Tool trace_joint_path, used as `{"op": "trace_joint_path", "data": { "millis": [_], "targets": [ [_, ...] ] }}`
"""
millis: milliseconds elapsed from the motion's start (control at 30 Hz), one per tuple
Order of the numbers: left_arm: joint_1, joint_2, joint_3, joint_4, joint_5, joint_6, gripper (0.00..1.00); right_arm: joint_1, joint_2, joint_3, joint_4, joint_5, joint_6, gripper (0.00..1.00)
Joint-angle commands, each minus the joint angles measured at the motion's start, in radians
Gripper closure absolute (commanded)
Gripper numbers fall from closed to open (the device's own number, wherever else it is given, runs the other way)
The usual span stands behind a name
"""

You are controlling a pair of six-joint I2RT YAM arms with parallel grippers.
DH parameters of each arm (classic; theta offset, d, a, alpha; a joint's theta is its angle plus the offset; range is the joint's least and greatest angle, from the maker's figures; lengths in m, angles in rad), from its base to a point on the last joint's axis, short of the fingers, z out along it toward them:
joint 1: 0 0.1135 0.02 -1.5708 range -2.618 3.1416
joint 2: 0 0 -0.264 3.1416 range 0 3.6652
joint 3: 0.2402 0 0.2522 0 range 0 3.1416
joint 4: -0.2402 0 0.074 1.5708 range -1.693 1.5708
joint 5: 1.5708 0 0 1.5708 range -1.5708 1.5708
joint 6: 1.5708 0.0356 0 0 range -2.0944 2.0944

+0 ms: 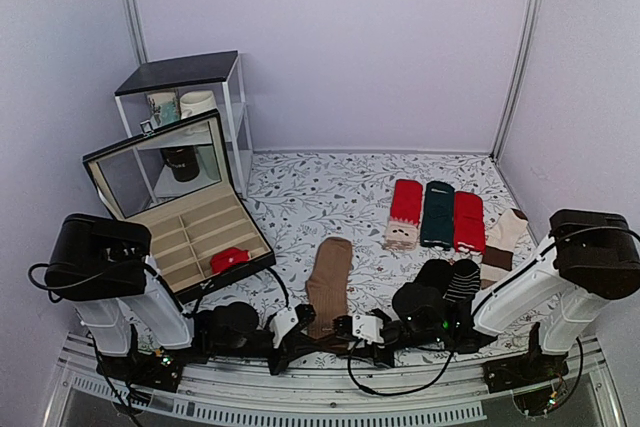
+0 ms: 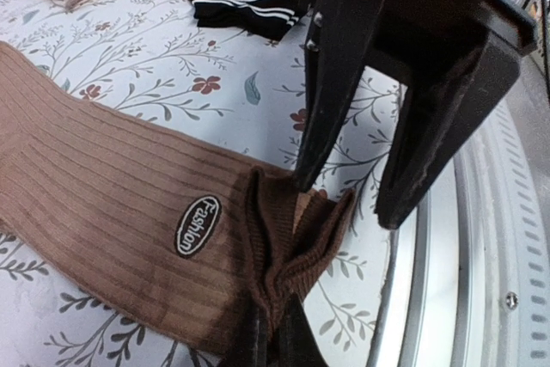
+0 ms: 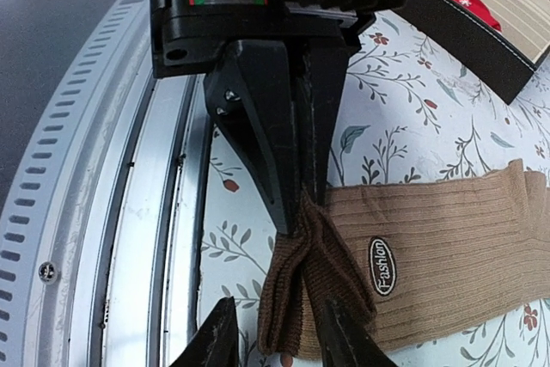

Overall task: Roll the socks
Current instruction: Roll a pair of socks at the corner of the board.

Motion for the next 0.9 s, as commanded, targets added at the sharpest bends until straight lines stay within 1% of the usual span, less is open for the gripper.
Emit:
{"op": "trace_joint_path", "data": {
  "millis": [0, 167, 300, 467, 500, 567, 700, 733, 767, 833, 867],
  "targets": [
    [0.005, 0.036, 0.002, -0.099, 0.031, -0.008, 1.00, 0.033, 0.035, 0.026, -0.015, 0.087, -0.007, 0.64],
    [0.006, 0.035, 0.001, -0.108, 0.034, -0.006, 1.00, 0.038, 0.071, 0.062, -0.020, 0.121, -0.055, 0.59],
    [0.007, 0.031, -0.003, -0.109, 0.038, -0.008, 1.00, 0.038, 0.111, 0.085, -0.069, 0.127, -0.065, 0.61],
    [0.009, 0.025, -0.010, -0.111, 0.038, -0.008, 1.00, 0.045, 0.111, 0.046, -0.079, 0.144, -0.004, 0.70],
    [0.011, 0.024, -0.011, -0.112, 0.041, -0.007, 1.00, 0.049, 0.109, 0.038, -0.081, 0.149, 0.013, 0.70],
    [0.013, 0.024, -0.011, -0.117, 0.045, -0.006, 1.00, 0.056, 0.114, 0.029, -0.096, 0.168, 0.044, 0.66],
    [0.018, 0.025, -0.011, -0.121, 0.054, -0.003, 1.00, 0.064, 0.149, 0.038, -0.120, 0.198, 0.074, 0.65],
    [0.020, 0.024, -0.010, -0.121, 0.056, -0.003, 1.00, 0.065, 0.156, 0.044, -0.124, 0.209, 0.078, 0.68],
    [0.021, 0.023, -0.009, -0.122, 0.057, -0.003, 1.00, 0.066, 0.159, 0.047, -0.127, 0.216, 0.083, 0.75],
    [0.022, 0.020, -0.012, -0.123, 0.063, -0.002, 1.00, 0.065, 0.164, 0.052, -0.137, 0.229, 0.087, 0.92],
    [0.023, 0.017, -0.015, -0.119, 0.063, -0.001, 1.00, 0.066, 0.164, 0.055, -0.147, 0.235, 0.090, 0.99]
  ]
}}
